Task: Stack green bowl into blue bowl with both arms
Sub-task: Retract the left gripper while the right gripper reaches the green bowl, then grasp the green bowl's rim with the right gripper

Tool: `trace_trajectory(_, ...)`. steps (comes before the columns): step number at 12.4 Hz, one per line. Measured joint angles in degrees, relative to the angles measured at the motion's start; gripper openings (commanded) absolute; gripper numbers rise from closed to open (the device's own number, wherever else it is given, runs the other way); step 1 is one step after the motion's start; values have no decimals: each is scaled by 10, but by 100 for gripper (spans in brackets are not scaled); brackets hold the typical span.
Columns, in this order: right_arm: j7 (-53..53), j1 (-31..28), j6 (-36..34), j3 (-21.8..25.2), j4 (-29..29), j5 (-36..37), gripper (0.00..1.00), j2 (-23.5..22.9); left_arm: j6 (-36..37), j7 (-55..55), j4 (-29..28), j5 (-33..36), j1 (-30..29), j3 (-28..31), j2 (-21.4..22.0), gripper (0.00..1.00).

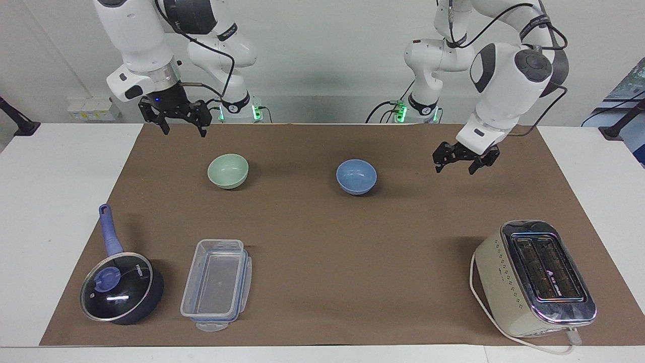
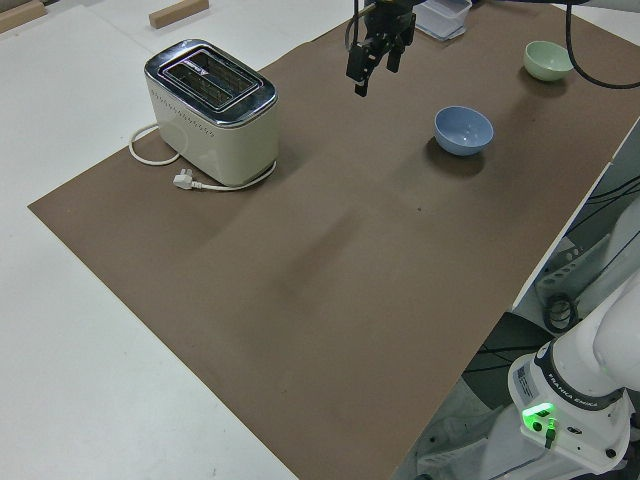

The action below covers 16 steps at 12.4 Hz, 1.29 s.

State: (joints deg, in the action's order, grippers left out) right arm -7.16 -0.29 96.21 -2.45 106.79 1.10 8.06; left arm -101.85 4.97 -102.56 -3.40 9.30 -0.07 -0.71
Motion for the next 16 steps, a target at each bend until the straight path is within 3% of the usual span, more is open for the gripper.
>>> trace_trajectory(6, 35, -23, 108, 1, 156, 0, 100, 18, 143, -17, 116, 32, -39, 1, 1, 100)
trace_trajectory(10, 35, -24, 205, 1, 253, 0, 100, 4, 145, -16, 118, 33, -54, 3, 0, 100)
trace_trajectory(16, 64, -35, 279, 1, 308, -1, 98, -28, 145, -16, 118, 33, -57, 3, -1, 100)
